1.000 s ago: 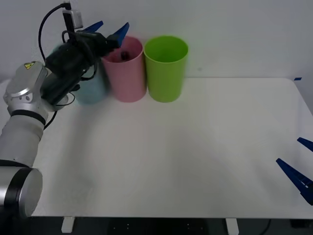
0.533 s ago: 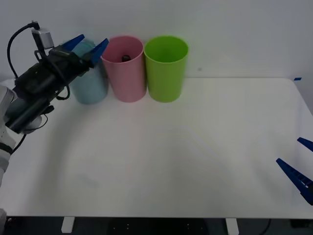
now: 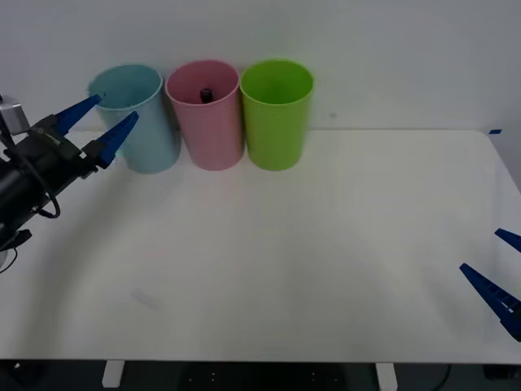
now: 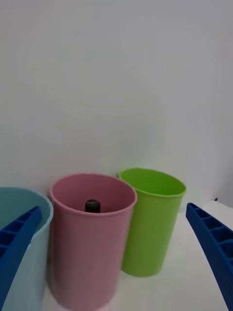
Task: Grasp the object on the table and drop it into the matching bin: aluminum can to the light blue bin, PET bottle to the pink bin.
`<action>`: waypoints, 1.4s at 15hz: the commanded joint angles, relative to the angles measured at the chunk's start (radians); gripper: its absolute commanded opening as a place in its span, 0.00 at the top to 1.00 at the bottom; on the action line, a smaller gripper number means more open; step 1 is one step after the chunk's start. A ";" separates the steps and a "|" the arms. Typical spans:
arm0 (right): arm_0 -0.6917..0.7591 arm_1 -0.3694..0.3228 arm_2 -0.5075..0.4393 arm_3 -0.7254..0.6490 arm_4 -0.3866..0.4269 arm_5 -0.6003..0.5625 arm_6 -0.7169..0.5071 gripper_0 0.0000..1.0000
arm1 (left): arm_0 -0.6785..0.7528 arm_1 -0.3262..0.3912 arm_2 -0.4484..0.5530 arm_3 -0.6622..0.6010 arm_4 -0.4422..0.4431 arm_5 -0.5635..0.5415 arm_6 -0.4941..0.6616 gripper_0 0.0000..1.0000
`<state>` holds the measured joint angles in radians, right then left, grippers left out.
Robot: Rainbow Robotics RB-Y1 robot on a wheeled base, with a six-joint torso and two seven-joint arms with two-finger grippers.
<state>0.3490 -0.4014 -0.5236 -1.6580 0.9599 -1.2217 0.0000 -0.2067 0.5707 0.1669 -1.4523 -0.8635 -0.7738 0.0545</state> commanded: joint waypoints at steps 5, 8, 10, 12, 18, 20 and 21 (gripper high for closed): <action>0.000 0.000 0.000 0.000 0.000 0.000 0.000 0.00 | 0.174 0.000 0.180 -0.030 -0.061 -0.236 -0.031 0.00; 0.000 0.000 0.000 0.000 0.000 0.000 0.000 0.00 | 0.250 0.000 0.253 -0.031 -0.097 -0.332 -0.054 0.00; 0.000 0.000 0.000 0.000 0.000 0.000 0.000 0.00 | 0.308 0.001 0.298 -0.039 -0.106 -0.394 -0.071 0.00; 0.000 0.000 0.000 0.000 0.000 0.000 0.000 0.00 | 0.386 0.001 0.315 -0.083 -0.106 -0.401 -0.105 0.00; 0.000 0.000 0.000 0.000 0.000 0.000 0.000 0.00 | 0.510 0.001 0.333 -0.132 -0.088 -0.414 -0.124 0.00; 0.000 0.000 0.000 0.000 0.000 0.000 0.000 0.00 | 0.529 0.001 0.333 -0.134 -0.086 -0.421 -0.124 0.00; 0.000 0.000 0.000 0.000 0.000 0.000 0.000 0.00 | 0.541 0.001 0.332 -0.135 -0.083 -0.424 -0.124 0.00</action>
<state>0.3491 -0.4014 -0.5236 -1.6580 0.9599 -1.2217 0.0000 0.3258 0.5722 0.4996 -1.5866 -0.9490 -1.1955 -0.0690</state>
